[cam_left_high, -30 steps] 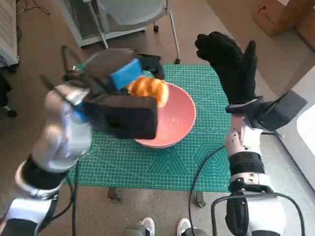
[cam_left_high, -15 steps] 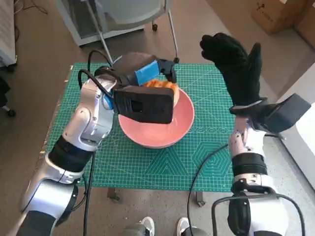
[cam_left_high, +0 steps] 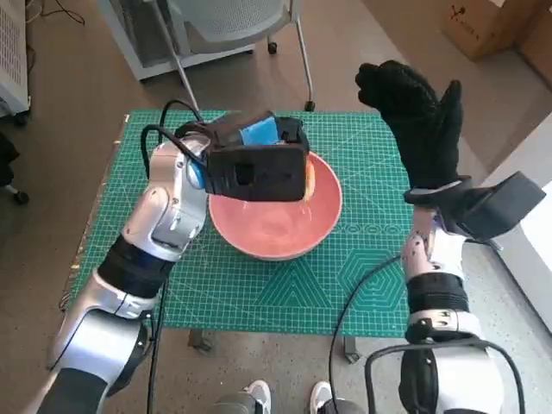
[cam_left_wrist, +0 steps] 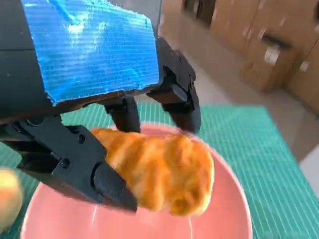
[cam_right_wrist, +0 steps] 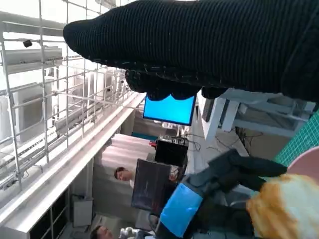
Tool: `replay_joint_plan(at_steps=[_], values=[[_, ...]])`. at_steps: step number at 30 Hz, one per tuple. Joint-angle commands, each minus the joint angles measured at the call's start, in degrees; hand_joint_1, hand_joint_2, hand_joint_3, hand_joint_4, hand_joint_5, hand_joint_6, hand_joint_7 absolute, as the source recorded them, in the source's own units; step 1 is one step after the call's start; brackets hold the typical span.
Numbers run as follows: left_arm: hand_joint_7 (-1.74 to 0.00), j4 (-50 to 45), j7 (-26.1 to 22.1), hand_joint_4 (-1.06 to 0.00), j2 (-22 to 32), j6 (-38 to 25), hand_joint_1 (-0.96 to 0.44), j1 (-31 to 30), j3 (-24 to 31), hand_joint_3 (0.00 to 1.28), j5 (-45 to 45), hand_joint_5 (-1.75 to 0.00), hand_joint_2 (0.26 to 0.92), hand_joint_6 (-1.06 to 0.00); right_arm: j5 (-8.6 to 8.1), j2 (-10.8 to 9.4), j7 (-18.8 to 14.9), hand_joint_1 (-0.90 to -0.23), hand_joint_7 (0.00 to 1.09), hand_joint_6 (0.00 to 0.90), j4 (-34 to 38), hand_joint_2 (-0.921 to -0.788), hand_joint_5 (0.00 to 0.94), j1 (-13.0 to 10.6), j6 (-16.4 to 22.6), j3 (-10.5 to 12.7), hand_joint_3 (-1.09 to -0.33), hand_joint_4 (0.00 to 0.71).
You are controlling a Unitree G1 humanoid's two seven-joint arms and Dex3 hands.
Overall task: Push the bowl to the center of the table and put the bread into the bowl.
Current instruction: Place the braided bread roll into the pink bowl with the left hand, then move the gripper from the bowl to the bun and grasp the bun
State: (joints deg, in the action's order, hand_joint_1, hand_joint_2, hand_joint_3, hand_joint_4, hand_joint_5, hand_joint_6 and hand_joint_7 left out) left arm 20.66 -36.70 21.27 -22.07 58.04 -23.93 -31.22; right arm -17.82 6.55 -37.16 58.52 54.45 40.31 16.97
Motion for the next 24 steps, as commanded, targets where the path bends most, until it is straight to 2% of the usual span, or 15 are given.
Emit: replay_joint_plan(at_steps=[1, 7, 11, 18, 24], values=[[-0.01, -5.3, -2.2, -0.02, 1.4, -3.1, -0.24, -1.1, 0.8, 0.01, -0.1, -0.03, 0.770, -0.19, 0.34, -0.1, 0.7, -0.675, 0.00, 0.359, 0.2, -0.921, 0.000, -1.5, -0.1, -0.4, -0.743, 0.219], [0.00, -11.2, -1.6, 0.00, 4.0, -2.9, -0.33, -4.1, 1.6, 0.00, -0.7, 0.00, 0.755, -0.18, 0.10, -0.4, 0.6, -0.682, 0.00, 0.355, 0.4, -0.921, 0.000, -1.4, -0.4, -0.6, -0.746, 0.214], [0.00, -16.4, -1.5, 0.00, 6.6, -2.1, -0.38, -6.9, 4.0, 0.00, 0.0, 0.00, 0.754, -0.17, -0.04, -0.6, 0.4, -0.688, 0.00, 0.356, 0.7, -0.921, 0.000, -1.2, -0.7, -0.6, -0.746, 0.214], [0.00, -29.3, -2.9, 0.00, 13.0, -2.2, -0.40, -12.8, 11.8, 0.00, 1.9, 0.00, 0.752, -0.17, -0.24, -0.5, 0.1, -0.698, 0.01, 0.366, 1.0, -0.921, 0.000, -1.1, -1.2, -0.7, -0.744, 0.214], [0.00, -39.4, -4.3, 0.00, 18.3, -5.3, -0.33, -17.6, 18.9, 0.00, 2.3, 0.00, 0.745, -0.18, -0.27, -0.3, -0.1, -0.701, 0.01, 0.368, 1.1, -0.921, 0.000, -1.0, -1.5, -0.7, -0.743, 0.211]])
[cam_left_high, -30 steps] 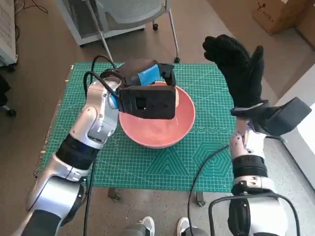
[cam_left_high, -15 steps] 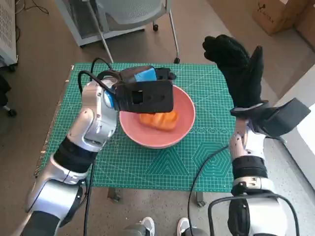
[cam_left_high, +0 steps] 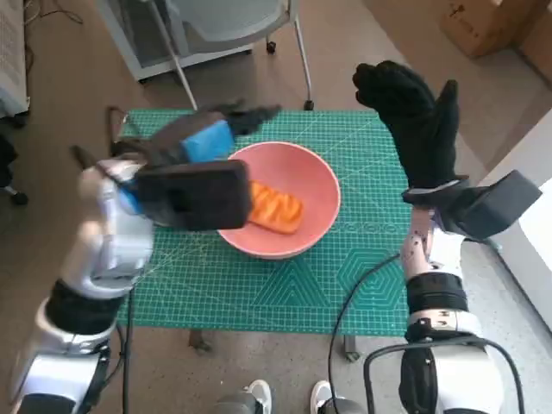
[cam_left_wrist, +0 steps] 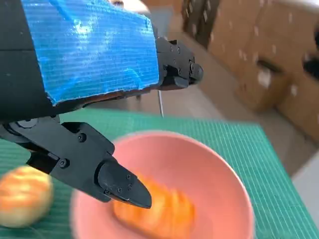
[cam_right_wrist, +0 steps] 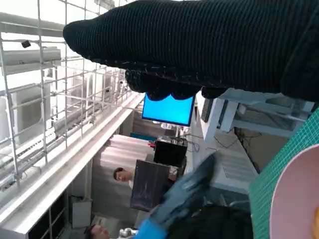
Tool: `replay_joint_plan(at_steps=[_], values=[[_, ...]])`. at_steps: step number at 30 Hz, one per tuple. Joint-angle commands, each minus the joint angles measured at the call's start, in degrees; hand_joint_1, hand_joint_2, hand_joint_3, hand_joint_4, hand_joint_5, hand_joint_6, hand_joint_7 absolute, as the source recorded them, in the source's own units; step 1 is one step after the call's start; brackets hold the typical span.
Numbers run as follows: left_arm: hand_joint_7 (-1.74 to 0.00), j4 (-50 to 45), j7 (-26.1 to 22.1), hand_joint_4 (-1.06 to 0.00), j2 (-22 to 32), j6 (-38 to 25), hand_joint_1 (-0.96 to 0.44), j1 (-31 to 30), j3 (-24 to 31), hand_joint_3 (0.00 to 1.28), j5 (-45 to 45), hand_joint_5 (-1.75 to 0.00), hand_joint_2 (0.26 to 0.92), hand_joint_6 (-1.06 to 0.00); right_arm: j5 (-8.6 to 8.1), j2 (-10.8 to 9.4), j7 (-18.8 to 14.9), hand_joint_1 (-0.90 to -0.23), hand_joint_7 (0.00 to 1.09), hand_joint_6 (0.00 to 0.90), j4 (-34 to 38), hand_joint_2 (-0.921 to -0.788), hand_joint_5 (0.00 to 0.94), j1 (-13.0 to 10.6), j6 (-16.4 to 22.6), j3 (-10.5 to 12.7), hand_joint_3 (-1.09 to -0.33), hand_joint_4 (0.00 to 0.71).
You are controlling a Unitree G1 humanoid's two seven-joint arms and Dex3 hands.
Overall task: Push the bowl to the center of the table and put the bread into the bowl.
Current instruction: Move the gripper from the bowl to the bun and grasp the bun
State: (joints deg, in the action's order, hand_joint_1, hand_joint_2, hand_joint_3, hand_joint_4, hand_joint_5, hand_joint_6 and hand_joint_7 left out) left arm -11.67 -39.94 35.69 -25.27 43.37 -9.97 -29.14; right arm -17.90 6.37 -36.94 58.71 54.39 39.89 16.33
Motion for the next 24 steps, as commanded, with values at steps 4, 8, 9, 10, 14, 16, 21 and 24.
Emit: replay_joint_plan(at_steps=[4, 8, 9, 10, 14, 16, 21, 24], values=[[0.00, -11.7, -1.5, 0.00, 7.3, -4.7, -0.26, -6.2, 8.6, 0.00, -1.1, 0.00, 0.734, -0.18, -0.32, 0.0, -0.4, -0.707, 0.01, 0.369, 1.0, -0.921, 0.000, -0.9, -1.4, 0.0, -0.742, 0.210], [-0.01, -14.1, -1.9, 0.00, 11.0, -6.8, -0.25, -9.9, 11.5, 0.00, -2.4, 0.00, 0.727, -0.19, -0.55, 0.1, -0.6, -0.713, 0.01, 0.372, 1.1, -0.921, 0.000, -0.8, -1.8, 0.2, -0.737, 0.209], [-0.01, -14.3, -1.9, 0.00, 11.6, -7.2, -0.25, -10.5, 12.0, 0.00, -2.5, 0.00, 0.725, -0.19, -0.60, 0.1, -0.6, -0.715, 0.01, 0.375, 1.1, -0.921, 0.000, -0.8, -1.8, 0.2, -0.734, 0.209], [-0.01, -14.4, -2.1, 0.00, 12.7, -7.4, -0.25, -11.6, 12.8, 0.00, -2.7, 0.00, 0.724, -0.19, -0.65, 0.1, -0.6, -0.716, 0.01, 0.376, 1.2, -0.921, 0.000, -0.7, -2.0, 0.2, -0.731, 0.209], [0.00, -14.7, -2.8, 0.00, 15.6, -8.7, -0.19, -14.4, 14.1, 0.00, -3.7, 0.00, 0.717, -0.18, -0.82, 0.0, -0.7, -0.719, 0.01, 0.385, 1.4, -0.921, 0.002, -0.5, -2.5, 0.4, -0.721, 0.211], [0.00, -14.7, -3.2, 0.00, 16.8, -9.4, -0.17, -15.6, 14.1, 0.00, -4.1, 0.00, 0.713, -0.18, -0.92, -0.1, -0.8, -0.720, 0.01, 0.387, 1.5, -0.921, 0.002, -0.3, -2.7, 0.5, -0.718, 0.212], [0.00, -14.4, -4.1, 0.00, 18.2, -10.8, -0.07, -17.2, 13.5, 0.00, -4.5, 0.00, 0.706, -0.18, -1.00, -0.2, -1.0, -0.718, 0.01, 0.391, 2.0, -0.921, 0.003, 0.0, -3.2, 0.7, -0.710, 0.217], [0.00, -14.1, -4.7, 0.00, 18.5, -11.6, 0.02, -17.9, 12.5, 0.00, -4.7, 0.00, 0.705, -0.18, -0.65, -0.3, -0.8, -0.723, 0.01, 0.391, 2.7, -0.921, 0.003, 0.5, -3.3, 0.6, -0.707, 0.217]])
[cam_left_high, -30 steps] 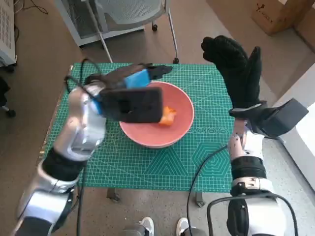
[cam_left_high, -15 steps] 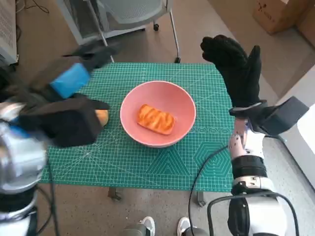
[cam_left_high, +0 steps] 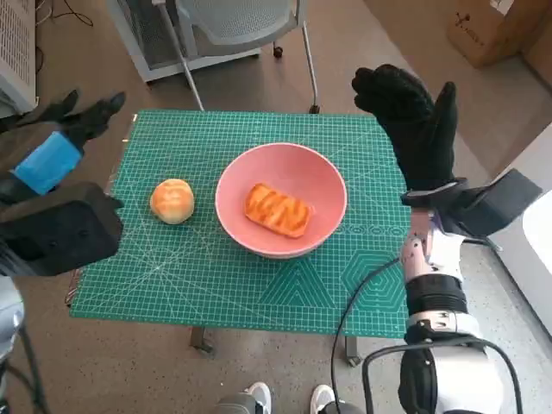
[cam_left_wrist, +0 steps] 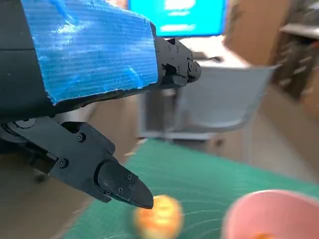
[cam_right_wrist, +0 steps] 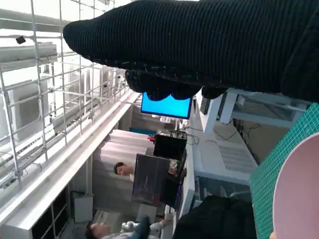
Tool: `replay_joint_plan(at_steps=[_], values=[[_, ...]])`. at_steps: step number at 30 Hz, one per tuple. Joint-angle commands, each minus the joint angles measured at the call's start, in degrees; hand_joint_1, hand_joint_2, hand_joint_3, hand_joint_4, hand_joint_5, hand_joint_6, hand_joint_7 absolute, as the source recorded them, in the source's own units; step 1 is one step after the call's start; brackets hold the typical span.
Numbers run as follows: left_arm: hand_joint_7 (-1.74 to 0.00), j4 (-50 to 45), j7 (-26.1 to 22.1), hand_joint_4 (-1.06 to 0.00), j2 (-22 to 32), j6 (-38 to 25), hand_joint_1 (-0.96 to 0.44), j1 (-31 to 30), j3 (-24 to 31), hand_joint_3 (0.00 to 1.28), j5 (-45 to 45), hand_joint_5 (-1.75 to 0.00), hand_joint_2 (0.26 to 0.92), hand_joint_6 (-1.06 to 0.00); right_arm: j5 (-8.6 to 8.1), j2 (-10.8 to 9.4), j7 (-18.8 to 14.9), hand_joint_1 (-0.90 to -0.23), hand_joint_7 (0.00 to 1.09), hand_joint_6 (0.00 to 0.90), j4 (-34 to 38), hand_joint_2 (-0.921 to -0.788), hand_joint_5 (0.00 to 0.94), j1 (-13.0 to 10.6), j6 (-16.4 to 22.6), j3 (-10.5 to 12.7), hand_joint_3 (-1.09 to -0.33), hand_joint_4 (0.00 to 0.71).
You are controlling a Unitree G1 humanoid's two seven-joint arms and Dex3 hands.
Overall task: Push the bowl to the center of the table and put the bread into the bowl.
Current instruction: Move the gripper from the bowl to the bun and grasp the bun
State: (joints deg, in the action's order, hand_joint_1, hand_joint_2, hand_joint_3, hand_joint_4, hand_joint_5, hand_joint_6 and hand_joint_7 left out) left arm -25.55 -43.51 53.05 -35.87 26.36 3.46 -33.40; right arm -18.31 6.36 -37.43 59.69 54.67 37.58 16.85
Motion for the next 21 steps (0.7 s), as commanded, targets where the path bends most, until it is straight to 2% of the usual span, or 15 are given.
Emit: replay_joint_plan(at_steps=[1, 11, 14, 21], values=[[0.00, -0.1, -1.1, 0.00, 1.2, -1.2, 0.06, -0.9, -1.2, 0.00, -0.4, 0.00, 0.705, -0.17, -0.17, -0.2, -0.3, -0.726, 0.01, 0.391, 1.9, -0.921, 0.003, 0.3, -0.9, 0.0, -0.706, 0.217], [0.00, 5.4, 0.4, 0.00, 0.2, 0.5, 0.18, 1.3, -5.5, 0.01, -0.7, 0.00, 0.718, -0.16, 0.37, 0.3, -0.6, -0.738, 0.01, 0.390, 3.5, -0.921, 0.003, 1.1, -0.5, -0.1, -0.702, 0.219], [0.00, 7.0, 1.0, 0.00, 0.0, 1.2, 0.17, 2.1, -6.7, 0.01, -0.9, 0.00, 0.719, -0.16, 0.54, 0.4, -0.7, -0.739, 0.01, 0.393, 3.8, -0.921, 0.005, 1.2, -0.3, -0.1, -0.701, 0.223], [0.00, 13.7, 3.7, 0.00, -2.0, 4.0, 0.06, 5.0, -10.7, 0.00, -1.9, 0.00, 0.712, -0.16, 0.55, 1.0, -1.1, -0.746, 0.01, 0.398, 4.2, -0.921, 0.006, 1.3, -0.2, 0.1, -0.702, 0.229]])
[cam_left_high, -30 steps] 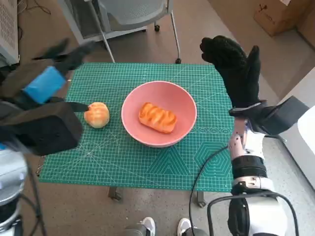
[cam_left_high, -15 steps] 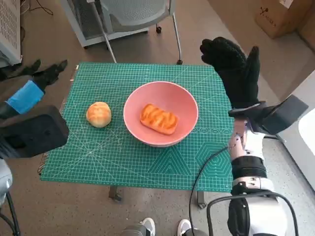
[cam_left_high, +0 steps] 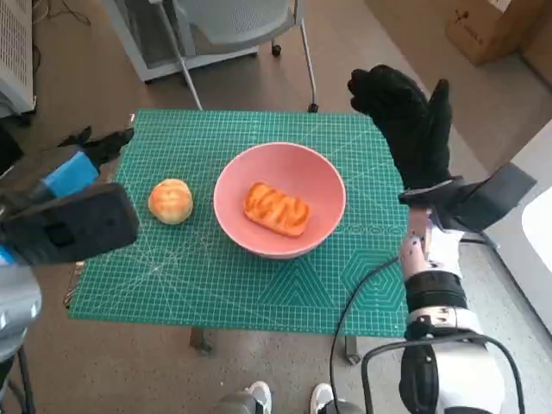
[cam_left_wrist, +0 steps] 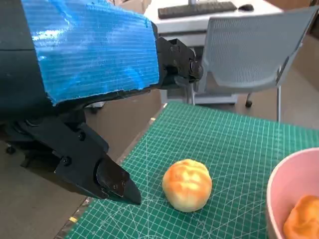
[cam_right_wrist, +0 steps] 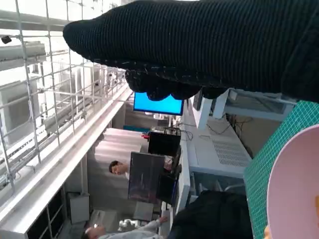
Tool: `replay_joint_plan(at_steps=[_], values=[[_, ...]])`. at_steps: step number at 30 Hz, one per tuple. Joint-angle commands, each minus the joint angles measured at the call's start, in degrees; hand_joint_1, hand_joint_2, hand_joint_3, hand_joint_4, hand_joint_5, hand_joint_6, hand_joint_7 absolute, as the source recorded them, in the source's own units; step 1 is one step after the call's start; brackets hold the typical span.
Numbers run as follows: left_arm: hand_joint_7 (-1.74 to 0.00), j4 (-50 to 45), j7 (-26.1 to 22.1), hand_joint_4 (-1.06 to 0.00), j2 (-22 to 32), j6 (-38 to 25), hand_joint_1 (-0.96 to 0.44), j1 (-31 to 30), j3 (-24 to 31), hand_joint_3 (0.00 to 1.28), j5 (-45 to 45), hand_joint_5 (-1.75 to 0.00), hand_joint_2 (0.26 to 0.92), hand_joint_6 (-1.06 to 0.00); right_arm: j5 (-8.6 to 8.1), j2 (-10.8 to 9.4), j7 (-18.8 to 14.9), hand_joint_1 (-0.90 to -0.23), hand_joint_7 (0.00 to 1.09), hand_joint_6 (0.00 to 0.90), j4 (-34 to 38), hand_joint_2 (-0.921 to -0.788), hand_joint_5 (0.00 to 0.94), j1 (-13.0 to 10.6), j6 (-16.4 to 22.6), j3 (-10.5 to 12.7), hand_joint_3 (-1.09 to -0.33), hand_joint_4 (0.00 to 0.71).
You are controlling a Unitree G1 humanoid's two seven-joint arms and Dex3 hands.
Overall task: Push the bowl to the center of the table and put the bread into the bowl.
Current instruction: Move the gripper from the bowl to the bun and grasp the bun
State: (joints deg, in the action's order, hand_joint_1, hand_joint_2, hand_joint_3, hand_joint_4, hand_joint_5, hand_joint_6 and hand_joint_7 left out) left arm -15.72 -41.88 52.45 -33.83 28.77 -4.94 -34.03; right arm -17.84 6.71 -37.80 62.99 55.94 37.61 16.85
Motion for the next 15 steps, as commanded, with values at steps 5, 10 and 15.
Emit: replay_joint_plan(at_steps=[5, 10, 15], values=[[-0.01, 12.1, 4.7, 0.00, -4.1, 5.4, 0.01, 5.9, -6.1, 0.00, -2.3, 0.00, 0.710, -0.17, -0.20, 0.8, -1.1, -0.755, 0.01, 0.402, 0.4, -0.921, 0.006, -0.2, -0.3, 0.3, -0.700, 0.234], [-0.01, 20.0, 6.6, 0.00, -6.6, 8.1, -0.01, 9.0, -9.2, 0.00, -3.5, 0.00, 0.710, -0.19, -0.45, 1.1, -1.4, -0.760, 0.01, 0.406, 0.3, -0.921, 0.006, -0.4, -0.6, 0.6, -0.690, 0.238], [-0.01, 28.4, 8.5, 0.00, -9.0, 10.6, -0.05, 12.2, -12.3, 0.00, -4.7, 0.00, 0.710, -0.20, -0.64, 1.4, -1.7, -0.753, 0.01, 0.409, -0.3, -0.921, 0.006, -0.8, -0.4, 0.9, -0.683, 0.241]])
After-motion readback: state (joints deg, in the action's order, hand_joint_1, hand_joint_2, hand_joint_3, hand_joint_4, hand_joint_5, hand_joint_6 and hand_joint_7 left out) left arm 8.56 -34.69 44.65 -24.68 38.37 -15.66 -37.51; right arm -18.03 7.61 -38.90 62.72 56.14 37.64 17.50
